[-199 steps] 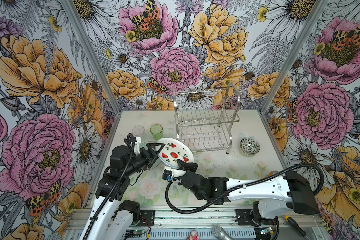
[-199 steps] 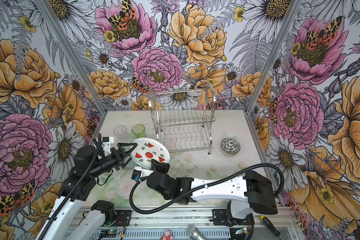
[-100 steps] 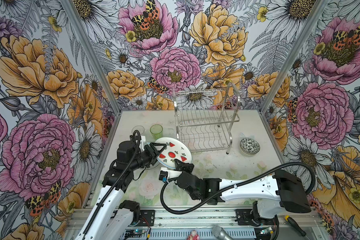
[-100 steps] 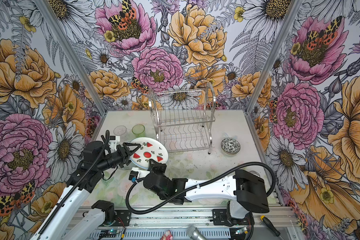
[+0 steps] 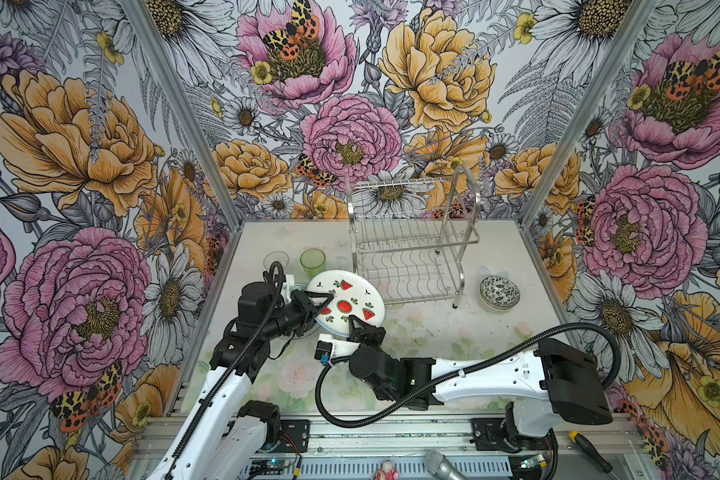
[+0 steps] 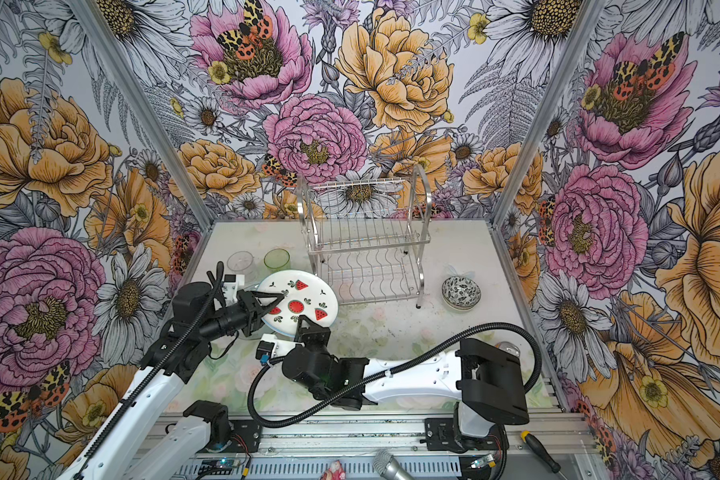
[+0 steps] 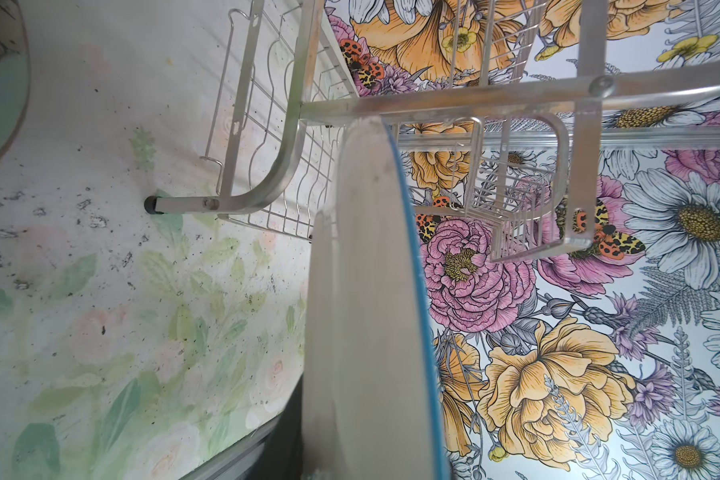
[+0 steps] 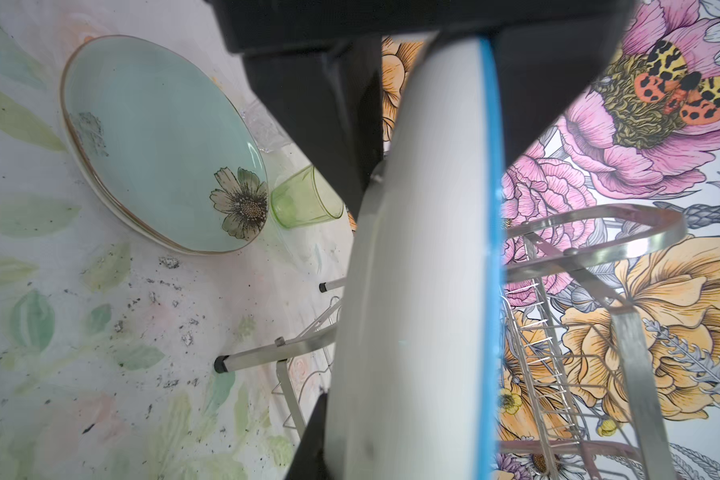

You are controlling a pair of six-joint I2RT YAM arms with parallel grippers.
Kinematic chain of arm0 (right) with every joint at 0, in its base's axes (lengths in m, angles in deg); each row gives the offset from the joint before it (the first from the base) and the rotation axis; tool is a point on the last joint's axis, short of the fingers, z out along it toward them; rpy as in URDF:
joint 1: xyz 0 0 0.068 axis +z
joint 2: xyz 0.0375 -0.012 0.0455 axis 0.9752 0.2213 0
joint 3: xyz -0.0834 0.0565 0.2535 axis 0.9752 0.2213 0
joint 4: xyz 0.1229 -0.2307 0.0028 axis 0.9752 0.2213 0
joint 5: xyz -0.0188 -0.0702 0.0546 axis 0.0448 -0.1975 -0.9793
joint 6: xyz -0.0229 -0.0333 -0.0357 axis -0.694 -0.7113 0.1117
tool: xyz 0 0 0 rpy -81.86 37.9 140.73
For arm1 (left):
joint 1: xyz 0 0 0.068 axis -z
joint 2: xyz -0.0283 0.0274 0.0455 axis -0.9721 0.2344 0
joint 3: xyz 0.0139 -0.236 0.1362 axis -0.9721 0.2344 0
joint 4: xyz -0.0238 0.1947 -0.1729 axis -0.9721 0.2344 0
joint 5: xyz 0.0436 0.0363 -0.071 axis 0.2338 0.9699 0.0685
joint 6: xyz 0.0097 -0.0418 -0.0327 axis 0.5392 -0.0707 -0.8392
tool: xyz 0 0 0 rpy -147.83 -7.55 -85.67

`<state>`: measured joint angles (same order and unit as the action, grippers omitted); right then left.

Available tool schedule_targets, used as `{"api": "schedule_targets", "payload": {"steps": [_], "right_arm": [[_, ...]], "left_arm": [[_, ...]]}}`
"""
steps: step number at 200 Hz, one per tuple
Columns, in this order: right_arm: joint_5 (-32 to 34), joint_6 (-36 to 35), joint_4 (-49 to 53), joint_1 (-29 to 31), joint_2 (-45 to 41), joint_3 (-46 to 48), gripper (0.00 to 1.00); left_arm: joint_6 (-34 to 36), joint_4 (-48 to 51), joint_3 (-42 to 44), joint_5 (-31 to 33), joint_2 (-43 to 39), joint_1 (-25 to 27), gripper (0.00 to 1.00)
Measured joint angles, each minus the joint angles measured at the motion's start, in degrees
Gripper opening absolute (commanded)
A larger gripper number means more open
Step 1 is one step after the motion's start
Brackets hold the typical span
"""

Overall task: Unload the mixed dishes from the dish rack
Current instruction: 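Close the left gripper on the plate rim while the right gripper holds it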

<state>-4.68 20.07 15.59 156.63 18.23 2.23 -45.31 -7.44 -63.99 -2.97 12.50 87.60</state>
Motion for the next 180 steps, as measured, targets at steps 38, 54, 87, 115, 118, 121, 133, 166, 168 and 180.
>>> {"api": "schedule_targets", "payload": {"steps": [38, 54, 87, 115, 118, 121, 133, 166, 168, 180], "right_arm": [[-0.04, -0.57, -0.11, 0.00, 0.02, 0.00, 0.24], [0.37, 1.66, -1.86, 0.00, -0.13, 0.00, 0.39], [1.79, 4.81, -3.98, 0.00, -1.97, 0.28, 0.55], [2.56, 6.75, -4.76, 0.00, -3.80, 1.79, 0.61], [2.56, 6.80, -4.79, 0.00, -3.91, 1.92, 0.62], [2.58, 7.10, -4.81, 0.00, -4.02, 2.03, 0.63], [2.80, 7.34, -4.92, 0.00, -4.24, 2.38, 0.66], [5.27, 7.28, -6.27, -0.07, -5.49, 3.98, 0.85], [5.38, 7.54, -6.29, -0.13, -5.73, 4.15, 0.86], [5.53, 7.72, -6.47, -0.22, -7.13, 5.42, 0.86]], "left_arm": [[0.72, 1.05, 0.02, -1.84, 0.00, -1.44, 0.11], [0.90, 1.36, 0.07, -2.82, 0.00, -2.78, 0.00], [0.90, 1.51, 0.07, -3.04, -0.04, -5.22, 0.00], [1.14, 1.99, 0.07, -3.39, -0.07, -5.81, 0.00], [1.18, 2.08, 0.07, -3.41, -0.07, -5.84, 0.00], [1.31, 2.19, 0.04, -3.41, -0.07, -5.88, 0.00], [1.62, 2.69, 0.04, -3.56, -0.20, -6.16, 0.00], [2.69, 4.42, 0.02, -3.56, -0.61, -7.67, 0.00], [2.82, 4.50, 0.02, -3.54, -0.61, -7.76, 0.00], [3.08, 4.76, -0.07, -3.54, -0.68, -8.13, 0.00]]}}
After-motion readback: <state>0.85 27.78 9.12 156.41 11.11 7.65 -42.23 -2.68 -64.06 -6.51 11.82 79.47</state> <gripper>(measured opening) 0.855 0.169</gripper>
